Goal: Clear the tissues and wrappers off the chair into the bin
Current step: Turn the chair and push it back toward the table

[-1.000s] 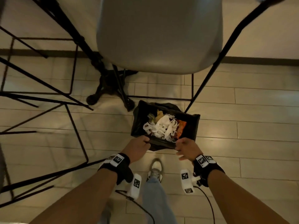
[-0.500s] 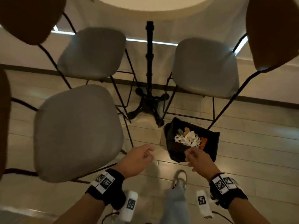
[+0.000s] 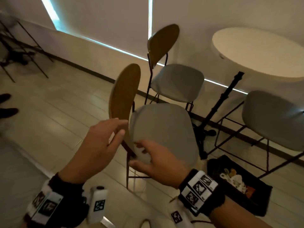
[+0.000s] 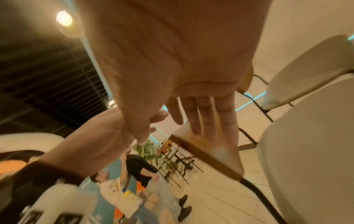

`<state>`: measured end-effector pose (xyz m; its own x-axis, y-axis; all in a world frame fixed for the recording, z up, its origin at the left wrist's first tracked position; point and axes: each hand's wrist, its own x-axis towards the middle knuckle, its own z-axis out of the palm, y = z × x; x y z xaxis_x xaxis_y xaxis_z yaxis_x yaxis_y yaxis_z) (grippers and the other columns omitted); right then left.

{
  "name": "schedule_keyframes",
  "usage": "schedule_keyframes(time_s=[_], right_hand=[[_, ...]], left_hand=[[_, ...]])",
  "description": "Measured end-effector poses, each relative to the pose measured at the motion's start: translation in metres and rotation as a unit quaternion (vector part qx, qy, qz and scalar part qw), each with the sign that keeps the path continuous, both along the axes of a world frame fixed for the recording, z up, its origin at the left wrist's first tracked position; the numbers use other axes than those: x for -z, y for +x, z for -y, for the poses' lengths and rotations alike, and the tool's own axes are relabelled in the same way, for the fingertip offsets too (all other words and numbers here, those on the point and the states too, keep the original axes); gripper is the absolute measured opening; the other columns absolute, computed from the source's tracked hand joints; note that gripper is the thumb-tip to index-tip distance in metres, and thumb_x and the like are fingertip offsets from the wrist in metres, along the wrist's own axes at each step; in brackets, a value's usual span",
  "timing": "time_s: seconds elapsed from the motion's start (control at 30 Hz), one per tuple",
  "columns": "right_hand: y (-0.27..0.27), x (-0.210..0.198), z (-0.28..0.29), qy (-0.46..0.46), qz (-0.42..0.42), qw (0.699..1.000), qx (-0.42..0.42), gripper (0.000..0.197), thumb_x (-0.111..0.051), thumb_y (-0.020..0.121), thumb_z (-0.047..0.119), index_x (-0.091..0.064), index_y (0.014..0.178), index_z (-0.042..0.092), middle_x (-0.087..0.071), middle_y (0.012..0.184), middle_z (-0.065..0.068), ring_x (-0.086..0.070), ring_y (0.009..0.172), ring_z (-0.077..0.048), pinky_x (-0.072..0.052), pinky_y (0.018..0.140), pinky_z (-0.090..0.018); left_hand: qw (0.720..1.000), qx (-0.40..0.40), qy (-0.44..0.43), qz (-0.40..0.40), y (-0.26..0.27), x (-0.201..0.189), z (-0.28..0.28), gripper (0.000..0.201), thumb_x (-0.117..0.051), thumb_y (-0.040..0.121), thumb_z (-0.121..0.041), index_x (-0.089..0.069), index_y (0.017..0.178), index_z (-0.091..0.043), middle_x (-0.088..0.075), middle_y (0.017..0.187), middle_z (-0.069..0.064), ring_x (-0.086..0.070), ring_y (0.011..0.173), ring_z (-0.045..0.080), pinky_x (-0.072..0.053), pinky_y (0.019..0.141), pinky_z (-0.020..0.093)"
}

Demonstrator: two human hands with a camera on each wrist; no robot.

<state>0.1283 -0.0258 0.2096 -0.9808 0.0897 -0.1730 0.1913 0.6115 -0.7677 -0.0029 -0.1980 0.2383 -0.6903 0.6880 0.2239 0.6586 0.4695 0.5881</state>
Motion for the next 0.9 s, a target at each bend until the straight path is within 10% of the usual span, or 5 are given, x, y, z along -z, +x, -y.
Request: schedule_keyframes(time_s=[0.2, 0.47, 0.67, 0.8, 0.9], right_hand=[[-0.069, 0.034, 0.062, 0.04, -0.073, 0.993, 0.078, 0.035, -0.063, 0.097, 0.032, -0.055, 0.13, 0.024, -0.069, 0.117, 0.001, -0.066, 0.099, -0.014, -0.057, 0.088, -0.037], [-0.029, 0.029, 0.042, 0.061, -0.059, 0.995, 0.045, 0.018, -0.059, 0.1, 0.026, -0.067, 0.114, 0.018, -0.069, 0.085, 0.003, -0.06, 0.067, -0.008, -0.053, 0.067, -0.026], [0.044, 0.017, -0.003, 0.06, 0.022, 0.997, 0.035, 0.04, -0.058, 0.101, 0.029, -0.057, 0.139, 0.041, -0.071, 0.107, 0.006, -0.064, 0.092, -0.011, -0.056, 0.084, -0.025], [0.1, 0.005, -0.042, 0.084, 0.063, 0.993, 0.049, 0.046, -0.056, 0.102, 0.029, -0.051, 0.139, 0.056, -0.062, 0.116, 0.029, -0.06, 0.106, 0.002, -0.052, 0.092, -0.014], [0.141, 0.0, -0.067, 0.086, 0.1, 0.985, 0.111, 0.043, -0.053, 0.104, 0.028, -0.053, 0.133, 0.059, -0.068, 0.117, 0.021, -0.064, 0.106, -0.003, -0.057, 0.094, -0.024]], left_hand=[[0.993, 0.061, -0.095, -0.017, -0.049, 0.054, 0.016, 0.039, -0.039, 0.107, -0.04, -0.061, 0.138, -0.03, -0.054, 0.153, -0.01, -0.031, 0.153, 0.008, -0.03, 0.124, 0.049], [0.982, 0.114, -0.101, -0.111, -0.047, 0.071, 0.013, 0.041, -0.037, 0.1, -0.065, -0.064, 0.118, -0.04, -0.062, 0.132, -0.019, -0.037, 0.148, 0.007, -0.016, 0.127, 0.047], [0.963, 0.2, -0.131, -0.127, -0.064, 0.067, -0.016, 0.033, -0.058, 0.091, -0.062, -0.062, 0.118, -0.042, -0.063, 0.134, -0.018, -0.036, 0.15, 0.009, -0.008, 0.129, 0.052], [0.947, 0.277, -0.094, -0.135, -0.035, 0.063, -0.049, 0.031, -0.062, 0.088, -0.058, -0.068, 0.102, -0.031, -0.068, 0.111, -0.011, -0.059, 0.121, 0.013, -0.023, 0.127, 0.043], [0.948, 0.298, -0.055, -0.097, 0.009, 0.066, -0.079, 0.038, -0.061, 0.086, -0.063, -0.067, 0.094, -0.026, -0.062, 0.099, -0.01, -0.057, 0.099, 0.01, -0.044, 0.107, 0.039]])
